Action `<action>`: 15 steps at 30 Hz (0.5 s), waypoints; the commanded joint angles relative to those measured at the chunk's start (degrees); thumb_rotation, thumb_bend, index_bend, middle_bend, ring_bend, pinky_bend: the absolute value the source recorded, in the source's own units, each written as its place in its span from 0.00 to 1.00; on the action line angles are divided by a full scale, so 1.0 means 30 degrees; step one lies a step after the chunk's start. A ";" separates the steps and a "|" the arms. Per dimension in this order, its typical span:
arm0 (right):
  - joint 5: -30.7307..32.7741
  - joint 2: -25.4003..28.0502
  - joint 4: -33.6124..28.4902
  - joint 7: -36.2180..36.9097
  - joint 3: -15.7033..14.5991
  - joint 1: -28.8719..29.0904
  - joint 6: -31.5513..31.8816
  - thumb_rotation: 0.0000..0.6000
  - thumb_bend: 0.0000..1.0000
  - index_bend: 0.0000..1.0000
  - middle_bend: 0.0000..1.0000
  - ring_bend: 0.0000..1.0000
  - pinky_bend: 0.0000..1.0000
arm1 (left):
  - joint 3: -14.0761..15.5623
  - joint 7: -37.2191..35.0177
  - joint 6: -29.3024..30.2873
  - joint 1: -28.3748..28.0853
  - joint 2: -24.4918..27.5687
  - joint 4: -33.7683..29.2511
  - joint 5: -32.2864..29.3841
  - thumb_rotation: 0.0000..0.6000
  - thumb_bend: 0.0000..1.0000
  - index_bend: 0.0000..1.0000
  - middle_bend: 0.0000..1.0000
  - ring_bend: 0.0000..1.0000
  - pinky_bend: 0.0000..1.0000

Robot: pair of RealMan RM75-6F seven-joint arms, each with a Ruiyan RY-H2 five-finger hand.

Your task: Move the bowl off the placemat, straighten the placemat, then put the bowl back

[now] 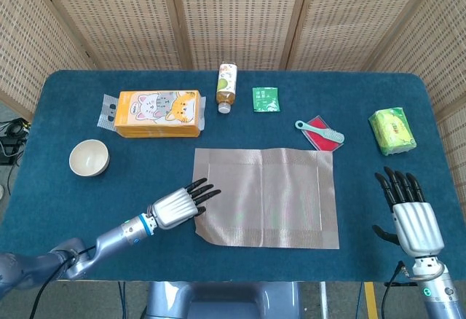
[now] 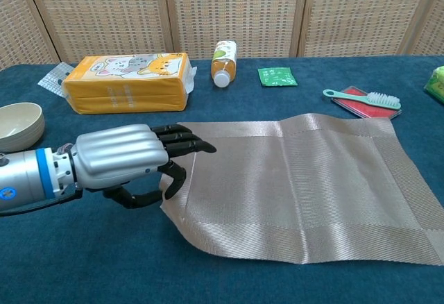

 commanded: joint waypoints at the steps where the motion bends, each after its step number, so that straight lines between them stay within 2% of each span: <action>1: -0.0023 0.0029 -0.0033 -0.0015 -0.0008 -0.0015 0.0015 1.00 0.00 0.00 0.00 0.00 0.00 | 0.0292 0.2671 -0.0687 0.0753 0.1794 -0.2829 -0.0557 1.00 0.53 0.78 0.00 0.00 0.00; 8: -0.0132 0.0118 -0.0148 0.0008 -0.0029 -0.0063 0.0092 1.00 0.00 0.00 0.00 0.00 0.00 | 0.0497 0.4318 -0.1015 0.1282 0.2748 -0.4394 -0.0736 1.00 0.53 0.79 0.00 0.00 0.00; 15: -0.0265 0.0166 -0.0223 -0.0001 -0.0051 -0.0106 0.0182 1.00 0.00 0.00 0.00 0.00 0.00 | 0.0681 0.5016 -0.1087 0.1801 0.3479 -0.5103 -0.0791 1.00 0.53 0.79 0.00 0.00 0.00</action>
